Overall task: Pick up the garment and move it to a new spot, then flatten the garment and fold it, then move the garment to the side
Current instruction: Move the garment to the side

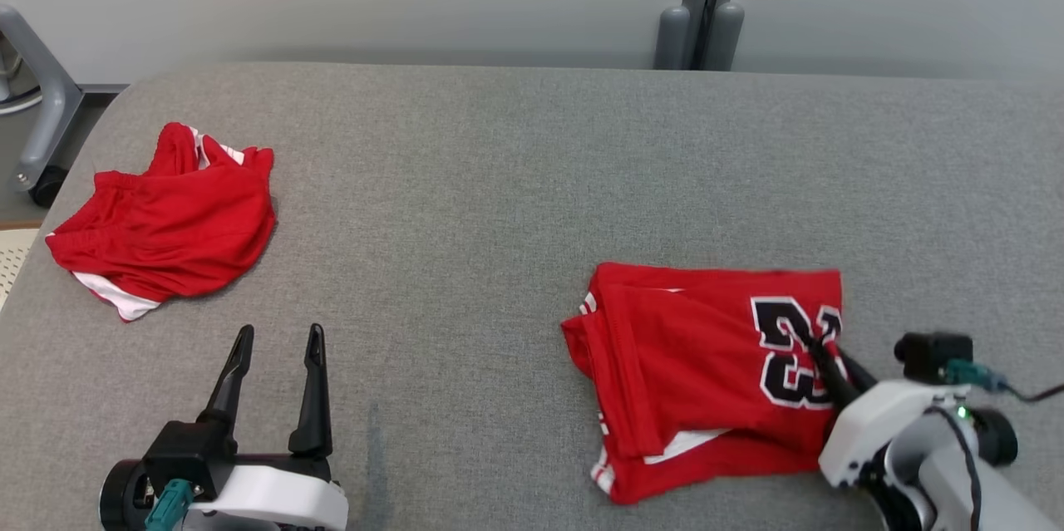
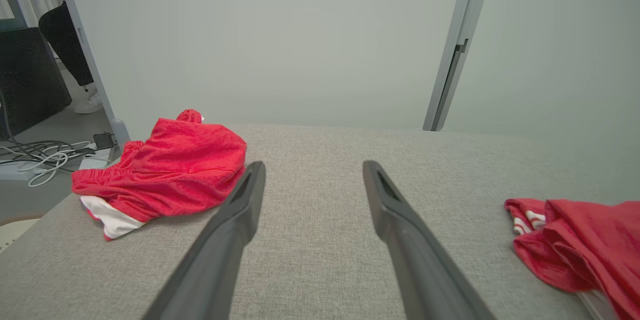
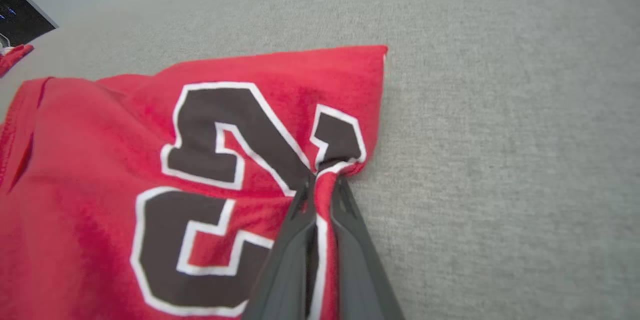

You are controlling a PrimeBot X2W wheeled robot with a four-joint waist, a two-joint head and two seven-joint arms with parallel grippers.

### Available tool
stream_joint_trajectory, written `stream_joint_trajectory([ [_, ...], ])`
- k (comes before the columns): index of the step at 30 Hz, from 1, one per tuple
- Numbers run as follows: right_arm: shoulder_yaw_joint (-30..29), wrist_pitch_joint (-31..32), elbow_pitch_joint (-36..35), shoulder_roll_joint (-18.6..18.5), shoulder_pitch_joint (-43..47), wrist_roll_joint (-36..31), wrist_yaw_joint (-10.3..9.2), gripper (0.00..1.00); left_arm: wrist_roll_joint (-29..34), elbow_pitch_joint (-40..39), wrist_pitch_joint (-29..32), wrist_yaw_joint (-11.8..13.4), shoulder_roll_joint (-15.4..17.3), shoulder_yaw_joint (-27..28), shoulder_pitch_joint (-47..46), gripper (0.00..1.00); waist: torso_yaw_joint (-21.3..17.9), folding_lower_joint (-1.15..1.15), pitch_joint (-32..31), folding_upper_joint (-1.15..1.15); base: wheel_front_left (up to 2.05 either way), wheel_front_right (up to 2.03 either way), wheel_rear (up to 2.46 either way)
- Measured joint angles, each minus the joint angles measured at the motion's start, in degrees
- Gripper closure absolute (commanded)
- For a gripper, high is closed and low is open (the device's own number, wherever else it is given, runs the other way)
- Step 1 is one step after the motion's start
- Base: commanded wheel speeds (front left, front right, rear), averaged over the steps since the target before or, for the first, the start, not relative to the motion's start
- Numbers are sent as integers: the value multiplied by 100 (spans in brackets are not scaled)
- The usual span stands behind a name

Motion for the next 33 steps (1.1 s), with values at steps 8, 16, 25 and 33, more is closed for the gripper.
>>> stream_joint_trajectory([
  [8, 231, 8, 11, -353, -1152, 165, 0, 100, -65, -83, 0, -3, 1, -65, -136, 0, -45, 0, 295, 0, 0, 0, 0],
  [16, 296, 0, 104, -973, -2303, 264, 0, 100, -29, -454, -1, 26, 1, -156, -540, 0, -211, 0, 933, 0, 0, 0, 0],
  [25, 452, -163, 248, -1784, -3307, 367, 0, 100, 337, -808, 1, -9, 92, 81, -1018, 0, -872, 0, 1760, 0, 0, 0, 0],
  [33, 579, -263, 400, -2293, -3936, 424, 0, 100, 513, -1195, 0, -29, 252, 130, -1082, 0, -1376, 0, 2267, 0, 0, 0, 0],
])
